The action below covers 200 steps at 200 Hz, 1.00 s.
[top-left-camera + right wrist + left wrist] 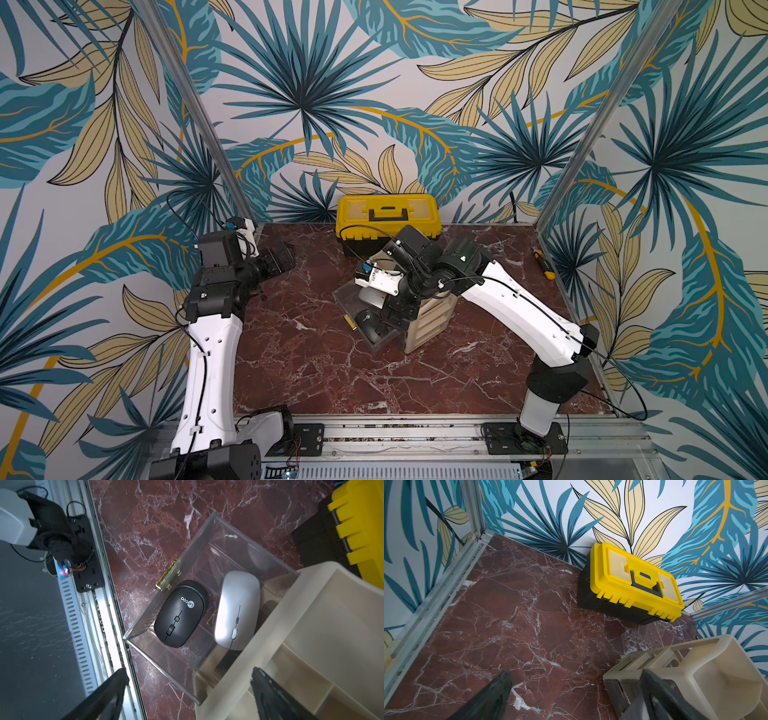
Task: Take the mice out of the drawer
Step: Pick up the mouse from the drawer.
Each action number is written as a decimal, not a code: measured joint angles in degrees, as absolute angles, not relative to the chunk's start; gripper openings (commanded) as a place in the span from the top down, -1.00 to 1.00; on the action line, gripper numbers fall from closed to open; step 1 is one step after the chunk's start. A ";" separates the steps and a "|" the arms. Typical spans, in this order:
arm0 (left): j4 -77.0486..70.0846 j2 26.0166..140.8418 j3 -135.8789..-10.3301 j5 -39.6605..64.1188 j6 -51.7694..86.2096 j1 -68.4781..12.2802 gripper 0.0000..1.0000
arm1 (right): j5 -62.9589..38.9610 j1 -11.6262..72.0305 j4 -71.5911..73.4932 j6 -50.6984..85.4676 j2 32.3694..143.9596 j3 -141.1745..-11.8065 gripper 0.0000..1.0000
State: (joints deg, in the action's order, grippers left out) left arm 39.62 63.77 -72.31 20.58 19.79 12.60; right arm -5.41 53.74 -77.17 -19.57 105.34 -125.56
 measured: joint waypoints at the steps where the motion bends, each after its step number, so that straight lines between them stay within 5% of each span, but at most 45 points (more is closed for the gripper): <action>1: 39.55 63.77 -72.27 20.75 19.81 12.64 -1.00 | -5.41 53.74 -77.19 -19.62 105.47 -125.58 -0.82; 136: 25.56 65.80 -59.31 32.38 25.06 13.10 -1.00 | -7.38 54.61 -77.52 -21.32 112.97 -127.31 -0.71; 200: 20.38 67.96 -56.51 30.48 26.48 6.79 -1.00 | -7.14 54.85 -77.89 -20.34 116.27 -127.57 -0.43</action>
State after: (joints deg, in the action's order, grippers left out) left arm 20.38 67.96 -56.51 30.48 26.48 6.79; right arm -7.14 54.85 -77.89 -20.34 116.27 -127.57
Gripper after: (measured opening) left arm 0.997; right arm 0.722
